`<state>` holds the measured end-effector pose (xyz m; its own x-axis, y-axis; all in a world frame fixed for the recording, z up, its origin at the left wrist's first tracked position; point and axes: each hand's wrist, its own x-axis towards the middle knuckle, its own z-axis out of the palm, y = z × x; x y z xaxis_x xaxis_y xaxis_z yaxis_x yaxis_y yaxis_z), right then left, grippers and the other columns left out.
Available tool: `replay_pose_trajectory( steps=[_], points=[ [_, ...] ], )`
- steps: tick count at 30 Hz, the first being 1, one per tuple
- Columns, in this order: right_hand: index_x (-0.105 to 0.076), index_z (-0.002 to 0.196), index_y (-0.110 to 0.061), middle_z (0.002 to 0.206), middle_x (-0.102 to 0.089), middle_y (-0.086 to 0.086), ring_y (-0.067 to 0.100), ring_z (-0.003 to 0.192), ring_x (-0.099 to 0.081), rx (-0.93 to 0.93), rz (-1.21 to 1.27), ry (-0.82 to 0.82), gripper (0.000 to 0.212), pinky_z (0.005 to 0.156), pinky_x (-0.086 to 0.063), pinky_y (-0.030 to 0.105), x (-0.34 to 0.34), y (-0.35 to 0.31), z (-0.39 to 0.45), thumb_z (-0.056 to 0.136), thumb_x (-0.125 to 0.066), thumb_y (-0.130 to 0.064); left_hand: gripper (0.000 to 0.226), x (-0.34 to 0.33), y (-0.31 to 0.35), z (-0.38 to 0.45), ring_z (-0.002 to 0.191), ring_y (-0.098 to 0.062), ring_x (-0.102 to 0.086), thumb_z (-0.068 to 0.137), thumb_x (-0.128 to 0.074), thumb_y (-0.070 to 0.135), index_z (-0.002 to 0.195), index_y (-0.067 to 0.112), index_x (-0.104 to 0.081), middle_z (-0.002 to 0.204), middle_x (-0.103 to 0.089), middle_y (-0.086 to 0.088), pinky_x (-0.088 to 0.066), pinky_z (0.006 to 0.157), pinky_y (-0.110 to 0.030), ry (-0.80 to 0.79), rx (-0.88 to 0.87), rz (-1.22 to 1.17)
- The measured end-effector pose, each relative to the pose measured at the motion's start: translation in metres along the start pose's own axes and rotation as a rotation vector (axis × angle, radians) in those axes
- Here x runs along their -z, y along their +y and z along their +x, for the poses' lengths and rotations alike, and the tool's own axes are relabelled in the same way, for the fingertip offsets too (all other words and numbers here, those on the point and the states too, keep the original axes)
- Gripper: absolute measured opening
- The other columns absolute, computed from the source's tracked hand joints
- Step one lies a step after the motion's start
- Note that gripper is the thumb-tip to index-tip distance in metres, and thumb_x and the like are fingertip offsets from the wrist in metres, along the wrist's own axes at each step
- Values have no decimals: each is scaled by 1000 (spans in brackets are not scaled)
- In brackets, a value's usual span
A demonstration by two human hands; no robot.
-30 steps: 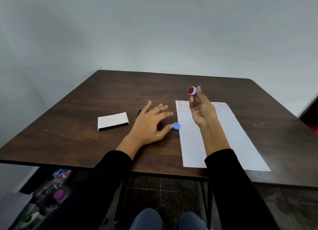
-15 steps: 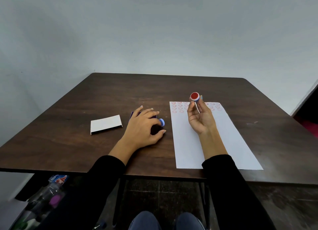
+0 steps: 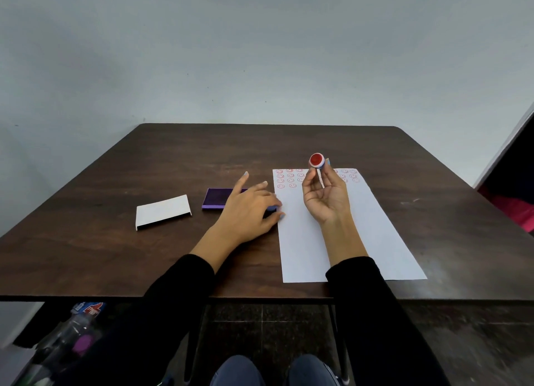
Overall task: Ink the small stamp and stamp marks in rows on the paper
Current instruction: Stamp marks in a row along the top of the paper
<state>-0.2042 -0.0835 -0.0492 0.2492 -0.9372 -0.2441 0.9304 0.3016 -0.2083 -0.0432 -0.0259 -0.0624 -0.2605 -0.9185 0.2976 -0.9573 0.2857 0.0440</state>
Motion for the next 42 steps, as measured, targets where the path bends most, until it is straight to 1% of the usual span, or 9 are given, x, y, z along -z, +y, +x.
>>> replay_pose_trajectory(
  steps=[5, 9, 12, 17, 20, 23, 29, 34, 42],
  points=[
    [-61, 116, -2, 99, -67, 16, 18, 77, -67, 21, 47, -19, 37, 66, -59, 23, -2, -2, -2, 81, -70, -12, 39, 4, 6, 6, 130, -16, -47, 86, -48, 52, 111, 25, -63, 123, -65, 4, -2, 119, -46, 46, 101, 17],
    [-66, 100, 0, 78, -73, 11, 14, 64, -68, 116, -56, -50, 25, 61, -57, 19, -12, -33, -1, 80, -72, -14, 48, 11, 16, 33, 134, -23, -42, 91, -48, 43, 130, 16, -49, 137, -55, -5, -18, 117, -45, 19, 184, -161],
    [-69, 89, -6, 70, -75, 5, 12, 61, -69, 265, -256, 36, 11, 58, -56, 19, -15, -72, 4, 81, -71, -13, 43, 8, 19, 59, 134, -29, -40, 95, -42, 30, 134, 11, -43, 142, -48, -11, -30, 114, -45, -69, 175, -304],
    [-70, 97, -4, 81, -73, 7, 10, 66, -65, 555, -806, 328, 18, 63, -56, 20, 6, -96, 24, 81, -70, -12, 47, -16, 19, 89, 145, -29, -21, 97, -35, 19, 142, 8, -31, 154, -27, -15, -19, 119, -44, -179, 154, -262],
    [-70, 90, -16, 82, -74, 2, 11, 77, -69, 698, -1088, 311, 8, 80, -56, 27, 21, -94, 33, 83, -68, -18, 46, -30, 19, 93, 142, -32, -26, 95, -34, 16, 139, 5, -36, 153, -28, -17, -27, 115, -45, -200, 160, -240],
    [-71, 99, -12, 78, -71, -2, 13, 77, -68, 772, -1270, 338, 18, 84, -56, 32, 29, -92, 36, 83, -68, -20, 46, -36, 15, 93, 140, -31, -31, 94, -35, 17, 139, 6, -37, 152, -30, -17, -32, 112, -44, -192, 166, -220],
    [-69, 106, -9, 85, -72, 4, 9, 78, -66, 872, -1395, 350, 24, 67, -46, -1, 34, -95, 36, 84, -68, -17, 44, -42, 12, 89, 141, -28, -28, 97, -34, 19, 139, 6, -37, 151, -32, -17, -27, 113, -40, -134, 128, -187],
    [-69, 108, -6, 92, -75, 10, 13, 85, -68, 827, -1468, 332, 26, 81, -46, 17, 33, -94, 32, 83, -68, -15, 45, -45, 9, 90, 144, -30, -21, 98, -32, 20, 140, 5, -34, 153, -27, -20, -22, 117, -41, -148, 132, -191],
    [-70, 103, -4, 88, -75, 13, 12, 79, -66, 839, -1554, 303, 24, 64, -39, -7, 33, -94, 32, 80, -69, -9, 46, -43, 10, 90, 145, -30, -19, 99, -29, 22, 142, 6, -31, 154, -25, -19, -18, 118, -40, -165, 141, -190]
  ],
)
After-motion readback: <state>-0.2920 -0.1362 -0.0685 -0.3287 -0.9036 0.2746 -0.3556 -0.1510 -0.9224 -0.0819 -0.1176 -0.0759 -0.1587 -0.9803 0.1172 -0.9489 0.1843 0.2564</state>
